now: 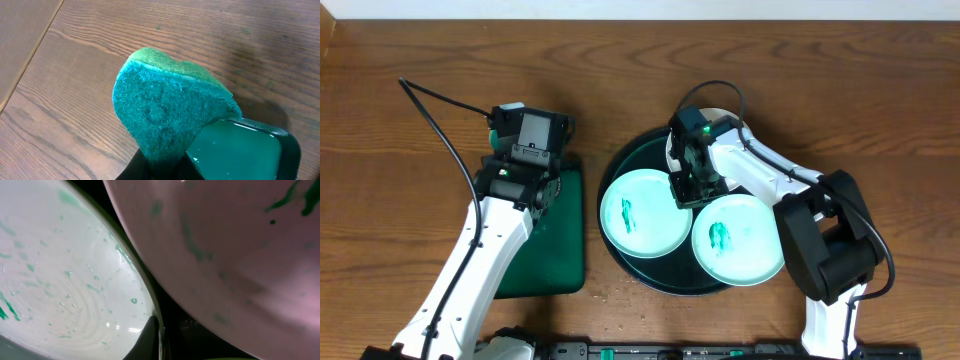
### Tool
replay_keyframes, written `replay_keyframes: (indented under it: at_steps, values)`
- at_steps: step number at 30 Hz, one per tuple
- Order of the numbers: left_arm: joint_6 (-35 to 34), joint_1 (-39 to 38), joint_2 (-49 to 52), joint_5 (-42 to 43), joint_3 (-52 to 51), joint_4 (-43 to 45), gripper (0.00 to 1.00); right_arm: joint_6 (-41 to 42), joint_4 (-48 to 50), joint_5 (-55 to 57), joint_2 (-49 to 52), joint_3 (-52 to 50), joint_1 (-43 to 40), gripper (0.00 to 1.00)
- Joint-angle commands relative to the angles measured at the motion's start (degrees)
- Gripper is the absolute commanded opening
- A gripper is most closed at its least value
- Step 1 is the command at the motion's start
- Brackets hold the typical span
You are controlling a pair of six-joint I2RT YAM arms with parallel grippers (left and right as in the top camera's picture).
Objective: Clean dirty plates on tray and stack at the side
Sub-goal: 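Lift the sponge with the left gripper and move it toward the plates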
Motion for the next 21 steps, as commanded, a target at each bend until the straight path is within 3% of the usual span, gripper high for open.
replay_keyframes:
  at_steps: [1, 5, 11, 16, 21]
  values:
    - [-2.2, -0.2, -0.8, -2.2, 0.2, 0.2, 0.07, -1.2, -0.2, -1.6, 1.0, -0.3, 1.1, 0.01]
    - [-7.6, -0.1, -0.2, 3.1, 0.2, -1.6, 0.07, -1.2, 0.0, -1.6, 1.0, -0.3, 1.1, 0.01]
    - [-19.8, 0.0, 1.2, 14.4, 0.2, -13.0, 0.08, -1.2, -0.1, -1.6, 1.0, -0.3, 1.1, 0.01]
    - [-20.0, 0.3, 1.4, 21.4, 0.2, -15.6, 0.07, -1.2, 0.2, -1.6, 1.0, -0.3, 1.1, 0.01]
    - [-17.8, 2.4, 2.4, 22.1, 0.2, -13.7, 0.07, -1.1, 0.2, -1.6, 1.0, -0.3, 1.1, 0.01]
